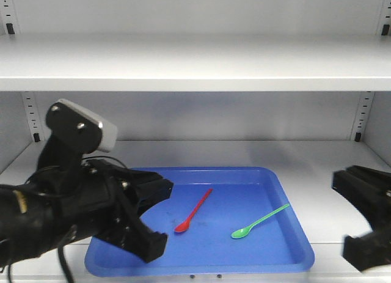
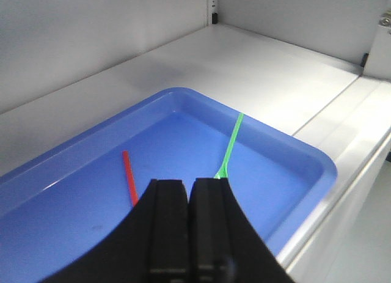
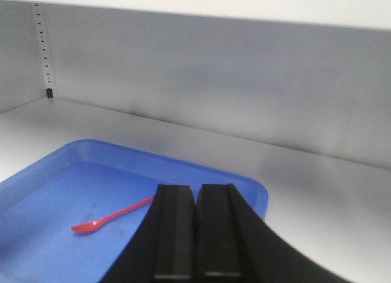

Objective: Sort red and green spoons into left cabinet

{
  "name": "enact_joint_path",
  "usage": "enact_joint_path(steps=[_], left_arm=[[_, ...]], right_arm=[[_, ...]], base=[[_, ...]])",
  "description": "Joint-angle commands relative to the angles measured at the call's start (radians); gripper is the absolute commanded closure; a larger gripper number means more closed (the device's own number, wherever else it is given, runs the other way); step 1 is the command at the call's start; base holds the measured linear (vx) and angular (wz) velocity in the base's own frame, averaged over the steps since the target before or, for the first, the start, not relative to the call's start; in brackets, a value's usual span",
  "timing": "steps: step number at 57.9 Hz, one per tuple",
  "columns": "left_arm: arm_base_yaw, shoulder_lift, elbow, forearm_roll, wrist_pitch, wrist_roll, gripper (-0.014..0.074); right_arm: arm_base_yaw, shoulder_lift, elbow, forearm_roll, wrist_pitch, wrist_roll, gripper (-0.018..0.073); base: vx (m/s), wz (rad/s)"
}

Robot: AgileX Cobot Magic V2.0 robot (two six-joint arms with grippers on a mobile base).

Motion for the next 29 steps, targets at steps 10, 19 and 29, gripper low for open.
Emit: enact_joint_path(steps=[10, 19, 29], left_arm=[[-0.008, -0.112, 0.091, -0.033, -0.112, -0.031, 0.0596], [-0.008, -0.116, 0.095, -0.034, -0.105, -0.035, 0.0596], [-0.008, -0.117, 0.095, -0.034, -0.105, -0.035, 0.0596]], right_arm=[[0.003, -0.132, 0.025, -0.007, -0.023, -0.007, 0.0565], [0.003, -0.14, 0.028, 0.0, -0.024, -0.003, 0.0565], [0.003, -0.14, 0.028, 0.001, -0.023, -0.003, 0.0565]], base=[[0.0, 0.0], [0.0, 0.0], [0.0, 0.0]])
